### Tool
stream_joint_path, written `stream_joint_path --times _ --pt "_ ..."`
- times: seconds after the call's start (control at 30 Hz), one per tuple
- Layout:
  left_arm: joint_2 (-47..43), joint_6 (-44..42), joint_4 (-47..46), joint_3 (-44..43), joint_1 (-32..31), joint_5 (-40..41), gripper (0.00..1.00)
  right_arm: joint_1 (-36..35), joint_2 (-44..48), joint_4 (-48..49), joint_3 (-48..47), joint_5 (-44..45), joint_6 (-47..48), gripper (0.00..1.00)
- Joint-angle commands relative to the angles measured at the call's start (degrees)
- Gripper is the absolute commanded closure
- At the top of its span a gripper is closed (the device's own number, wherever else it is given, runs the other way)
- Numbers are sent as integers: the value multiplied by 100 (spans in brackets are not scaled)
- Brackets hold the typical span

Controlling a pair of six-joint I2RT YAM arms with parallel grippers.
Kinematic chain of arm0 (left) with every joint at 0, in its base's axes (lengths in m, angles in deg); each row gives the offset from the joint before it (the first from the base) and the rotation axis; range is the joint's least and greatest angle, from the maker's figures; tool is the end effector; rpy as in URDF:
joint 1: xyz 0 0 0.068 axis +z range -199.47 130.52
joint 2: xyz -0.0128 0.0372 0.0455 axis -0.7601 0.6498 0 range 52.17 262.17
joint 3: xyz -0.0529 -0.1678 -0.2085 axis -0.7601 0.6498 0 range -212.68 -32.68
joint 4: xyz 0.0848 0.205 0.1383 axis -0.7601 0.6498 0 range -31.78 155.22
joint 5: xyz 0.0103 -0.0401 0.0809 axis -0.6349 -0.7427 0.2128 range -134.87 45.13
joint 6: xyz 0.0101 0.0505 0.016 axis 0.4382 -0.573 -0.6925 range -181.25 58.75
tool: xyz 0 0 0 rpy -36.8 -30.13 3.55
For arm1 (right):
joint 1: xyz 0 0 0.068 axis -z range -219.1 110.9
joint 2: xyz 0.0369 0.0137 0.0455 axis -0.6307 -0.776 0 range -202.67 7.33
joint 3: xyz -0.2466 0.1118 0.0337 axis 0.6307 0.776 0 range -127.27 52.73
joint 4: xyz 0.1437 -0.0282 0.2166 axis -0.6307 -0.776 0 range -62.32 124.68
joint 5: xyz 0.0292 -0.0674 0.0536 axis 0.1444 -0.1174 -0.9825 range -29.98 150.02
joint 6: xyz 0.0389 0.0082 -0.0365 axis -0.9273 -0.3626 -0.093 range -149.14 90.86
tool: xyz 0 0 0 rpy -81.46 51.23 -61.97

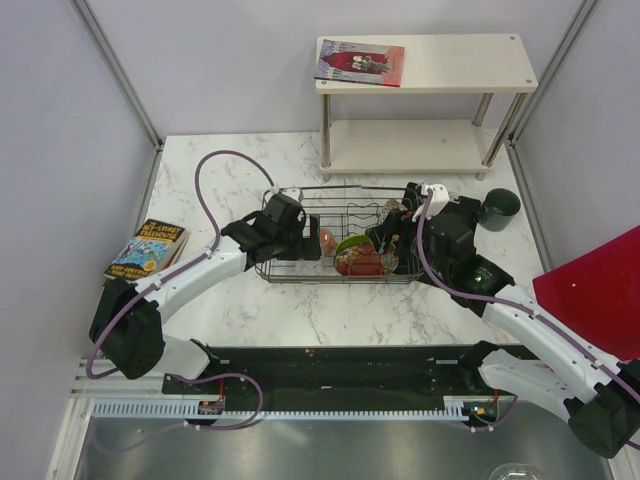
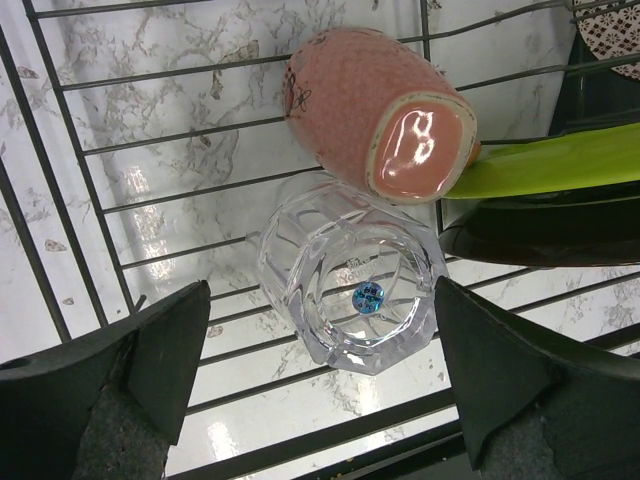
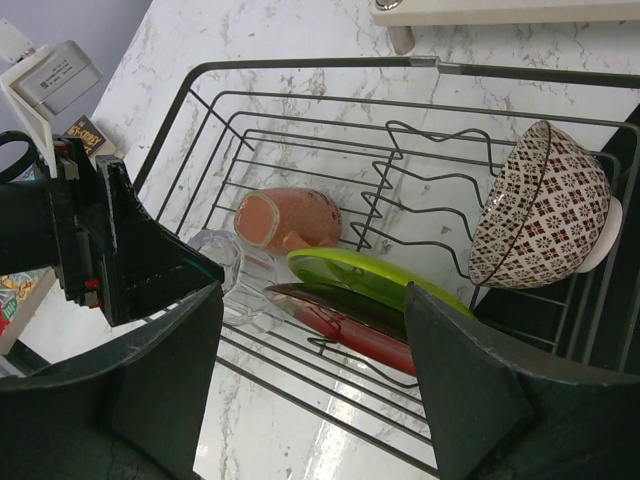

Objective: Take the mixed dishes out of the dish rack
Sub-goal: Pick up the cup from the dish rack.

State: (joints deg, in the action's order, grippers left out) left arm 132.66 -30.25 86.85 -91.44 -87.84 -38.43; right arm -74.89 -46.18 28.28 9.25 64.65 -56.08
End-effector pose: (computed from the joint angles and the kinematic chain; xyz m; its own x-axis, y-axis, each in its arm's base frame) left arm 0.2344 -0.1805 0.2547 -0.8063 -0.0144 -0.5914 0.1697 0.9520 -0.2546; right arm 0.1800 0.1262 0.3113 -0.4401 0.2394 -0.8654 -0.3597 0.8361 0.4142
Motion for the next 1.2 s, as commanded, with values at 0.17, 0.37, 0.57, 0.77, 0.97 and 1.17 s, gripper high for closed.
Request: stream_joint_path --times 0.17,0.37,0.57,0.77,0.97,1.17 --pt "-7 -147 -190 -188 -162 95 0 -16 -264 507 182 -128 -66 20" --pt "291 -121 -234 -258 -565 349 1 -16 -379 595 305 -164 -136 20" --pt "635 -42 -138 -364 -707 525 2 -16 -388 595 332 -146 -101 20" --pt "503 -7 -155 -294 -707 534 38 -16 -317 595 376 -67 -40 20" --pt "56 -103 -59 -259 -707 639 59 -16 -274 560 341 -84 -40 20" --pt "-1216 -217 12 -206 -698 587 85 -16 -45 411 235 3 4 20"
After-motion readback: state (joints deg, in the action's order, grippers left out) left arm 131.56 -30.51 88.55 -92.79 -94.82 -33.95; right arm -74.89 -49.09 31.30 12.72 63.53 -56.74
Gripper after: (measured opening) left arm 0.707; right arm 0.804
